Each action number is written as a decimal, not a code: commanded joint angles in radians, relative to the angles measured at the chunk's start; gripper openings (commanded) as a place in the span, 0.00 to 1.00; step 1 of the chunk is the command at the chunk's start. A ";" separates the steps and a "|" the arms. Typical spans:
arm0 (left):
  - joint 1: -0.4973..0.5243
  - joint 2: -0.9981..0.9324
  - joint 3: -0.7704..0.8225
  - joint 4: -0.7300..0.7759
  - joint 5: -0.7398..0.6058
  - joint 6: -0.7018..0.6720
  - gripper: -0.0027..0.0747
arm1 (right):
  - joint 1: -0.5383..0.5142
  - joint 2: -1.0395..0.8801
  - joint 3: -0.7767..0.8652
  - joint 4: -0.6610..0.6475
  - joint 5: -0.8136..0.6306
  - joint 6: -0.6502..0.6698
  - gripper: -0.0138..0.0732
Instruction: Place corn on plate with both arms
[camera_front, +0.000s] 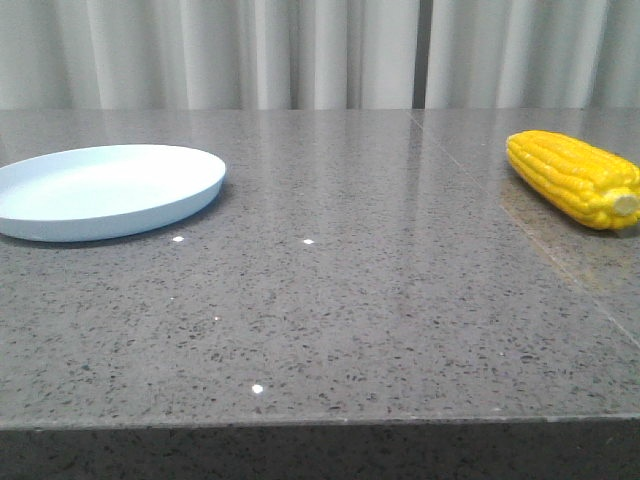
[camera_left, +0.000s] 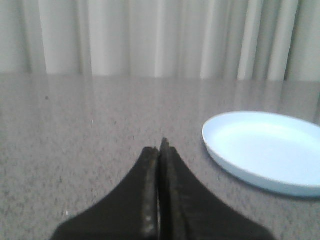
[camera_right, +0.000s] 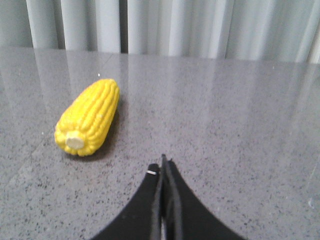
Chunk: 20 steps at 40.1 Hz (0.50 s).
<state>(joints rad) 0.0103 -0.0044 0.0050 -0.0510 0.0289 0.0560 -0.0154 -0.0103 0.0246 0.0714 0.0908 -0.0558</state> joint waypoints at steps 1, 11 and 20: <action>0.001 -0.021 -0.029 -0.012 -0.197 -0.001 0.01 | -0.005 -0.017 -0.066 0.007 -0.091 -0.003 0.09; 0.001 0.017 -0.256 -0.004 -0.119 -0.001 0.01 | -0.005 0.000 -0.279 0.008 0.032 -0.003 0.09; 0.001 0.215 -0.482 0.018 0.158 -0.001 0.01 | -0.005 0.175 -0.502 0.053 0.237 -0.003 0.09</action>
<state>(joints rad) 0.0103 0.1266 -0.4003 -0.0360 0.1588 0.0560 -0.0154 0.0808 -0.3853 0.1068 0.3375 -0.0558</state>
